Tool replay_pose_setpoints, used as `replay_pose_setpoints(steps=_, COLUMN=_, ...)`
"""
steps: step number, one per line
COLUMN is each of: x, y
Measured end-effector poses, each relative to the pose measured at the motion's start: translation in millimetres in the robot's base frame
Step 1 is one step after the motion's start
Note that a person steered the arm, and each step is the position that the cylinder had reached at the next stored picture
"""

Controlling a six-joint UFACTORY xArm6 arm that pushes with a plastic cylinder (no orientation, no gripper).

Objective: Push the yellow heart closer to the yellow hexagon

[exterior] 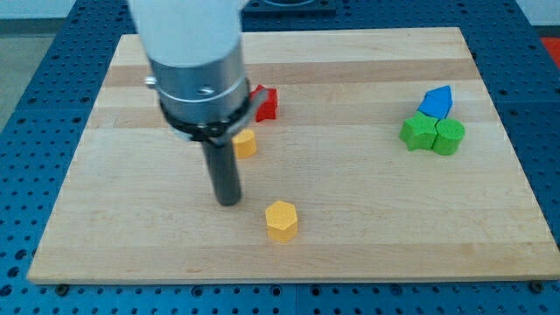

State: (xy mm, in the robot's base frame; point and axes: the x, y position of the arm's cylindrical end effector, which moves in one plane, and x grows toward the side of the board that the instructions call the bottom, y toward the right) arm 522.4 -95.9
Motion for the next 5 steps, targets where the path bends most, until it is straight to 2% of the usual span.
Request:
replay_pose_setpoints(steps=1, x=-36.6, y=-26.9)
replay_pose_setpoints(steps=2, x=-85.9, y=-33.6)
replay_pose_setpoints(steps=3, x=-111.7, y=-25.5)
replay_pose_setpoints(steps=5, x=-97.9, y=12.2)
